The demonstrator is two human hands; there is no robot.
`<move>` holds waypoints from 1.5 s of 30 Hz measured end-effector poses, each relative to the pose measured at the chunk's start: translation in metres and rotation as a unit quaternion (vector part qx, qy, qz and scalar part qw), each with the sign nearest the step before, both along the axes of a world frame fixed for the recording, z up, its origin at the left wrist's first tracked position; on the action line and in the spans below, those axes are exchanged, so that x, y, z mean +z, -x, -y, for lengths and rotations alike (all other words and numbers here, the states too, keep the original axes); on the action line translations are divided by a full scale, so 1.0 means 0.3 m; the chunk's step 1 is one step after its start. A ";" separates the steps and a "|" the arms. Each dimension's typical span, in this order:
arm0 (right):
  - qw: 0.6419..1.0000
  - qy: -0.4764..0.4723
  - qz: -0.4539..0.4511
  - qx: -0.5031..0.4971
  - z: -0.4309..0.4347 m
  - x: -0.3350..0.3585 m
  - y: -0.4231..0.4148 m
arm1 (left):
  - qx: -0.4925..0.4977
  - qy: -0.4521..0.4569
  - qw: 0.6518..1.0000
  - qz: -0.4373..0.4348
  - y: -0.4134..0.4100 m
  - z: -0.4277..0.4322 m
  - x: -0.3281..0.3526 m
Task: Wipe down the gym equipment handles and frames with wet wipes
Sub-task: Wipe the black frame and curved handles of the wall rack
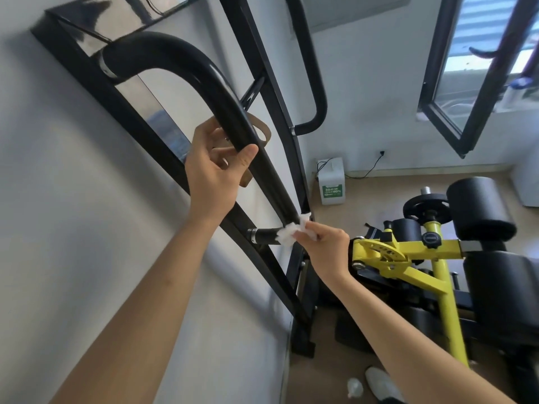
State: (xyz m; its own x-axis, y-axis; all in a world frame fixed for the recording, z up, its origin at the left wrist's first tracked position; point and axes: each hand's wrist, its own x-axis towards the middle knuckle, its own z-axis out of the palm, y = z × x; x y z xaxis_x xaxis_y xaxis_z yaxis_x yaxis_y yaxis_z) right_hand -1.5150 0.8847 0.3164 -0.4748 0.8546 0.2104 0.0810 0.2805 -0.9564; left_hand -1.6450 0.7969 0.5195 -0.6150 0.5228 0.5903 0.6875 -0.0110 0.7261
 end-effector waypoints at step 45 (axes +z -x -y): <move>0.979 -0.064 0.056 0.186 -0.029 0.366 -0.054 | -0.005 0.058 0.953 0.299 -0.083 0.222 -0.349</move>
